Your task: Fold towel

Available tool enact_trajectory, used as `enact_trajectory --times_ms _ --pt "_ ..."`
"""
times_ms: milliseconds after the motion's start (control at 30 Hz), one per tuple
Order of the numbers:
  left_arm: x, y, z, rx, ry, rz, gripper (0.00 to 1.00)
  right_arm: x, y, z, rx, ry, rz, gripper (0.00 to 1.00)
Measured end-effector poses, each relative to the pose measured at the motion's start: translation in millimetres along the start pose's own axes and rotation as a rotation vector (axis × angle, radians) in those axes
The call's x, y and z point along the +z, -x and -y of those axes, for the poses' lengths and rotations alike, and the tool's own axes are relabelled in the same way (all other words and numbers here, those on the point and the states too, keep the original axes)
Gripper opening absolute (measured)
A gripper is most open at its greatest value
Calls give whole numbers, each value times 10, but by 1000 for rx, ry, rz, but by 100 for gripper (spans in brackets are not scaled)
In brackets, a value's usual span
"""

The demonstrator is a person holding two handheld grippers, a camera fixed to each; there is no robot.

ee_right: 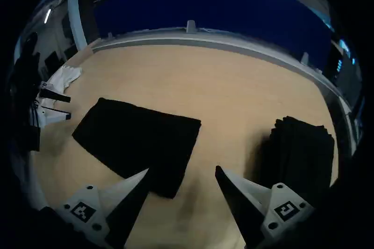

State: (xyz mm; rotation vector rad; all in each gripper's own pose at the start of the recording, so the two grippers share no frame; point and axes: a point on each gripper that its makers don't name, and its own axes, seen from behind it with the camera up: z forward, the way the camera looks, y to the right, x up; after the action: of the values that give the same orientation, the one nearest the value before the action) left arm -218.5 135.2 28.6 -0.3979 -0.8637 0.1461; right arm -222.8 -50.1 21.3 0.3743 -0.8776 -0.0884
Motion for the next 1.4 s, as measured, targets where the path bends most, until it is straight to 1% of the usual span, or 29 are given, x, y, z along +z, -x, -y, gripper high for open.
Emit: enact_trajectory --times_ms 167,267,333,467,533,600,667,733,800,933,1100,1133,1200,1267,1400 --pt "-81 169 8 -11 -21 8 97 -1 186 76 -13 -13 25 100" --pt "-136 270 -9 -22 -25 13 97 19 266 119 -28 -19 39 100" --pt "-166 328 -35 -36 -23 14 97 38 293 146 -35 -23 45 97" --pt "-204 414 -85 -67 -16 16 97 71 316 198 -39 -34 56 81" --pt "-209 436 -106 -79 -12 16 97 85 331 222 -37 -42 66 76" --pt "-215 447 -122 -86 -9 14 97 95 349 243 -36 -48 75 76" --pt "-223 449 -133 -89 -7 12 97 104 373 262 -38 -53 85 71" --pt "-233 442 -143 -89 -5 9 97 112 395 272 -44 -54 90 61" --pt "-242 435 -152 -88 -2 7 97 118 420 278 -47 -54 96 54" --pt "-262 421 -164 -85 2 4 97 132 478 291 -44 -62 112 52" --pt "-277 416 -171 -82 6 0 97 139 491 297 -35 -64 112 43" --pt "-277 418 -173 -81 7 0 97 138 488 298 -33 -65 111 39" --pt "-278 420 -177 -78 7 0 97 135 483 286 -31 -61 109 22" --pt "-279 421 -181 -75 7 0 97 133 477 259 -29 -51 105 18" --pt "-277 425 -193 -69 9 0 97 122 481 275 -30 -61 105 16"
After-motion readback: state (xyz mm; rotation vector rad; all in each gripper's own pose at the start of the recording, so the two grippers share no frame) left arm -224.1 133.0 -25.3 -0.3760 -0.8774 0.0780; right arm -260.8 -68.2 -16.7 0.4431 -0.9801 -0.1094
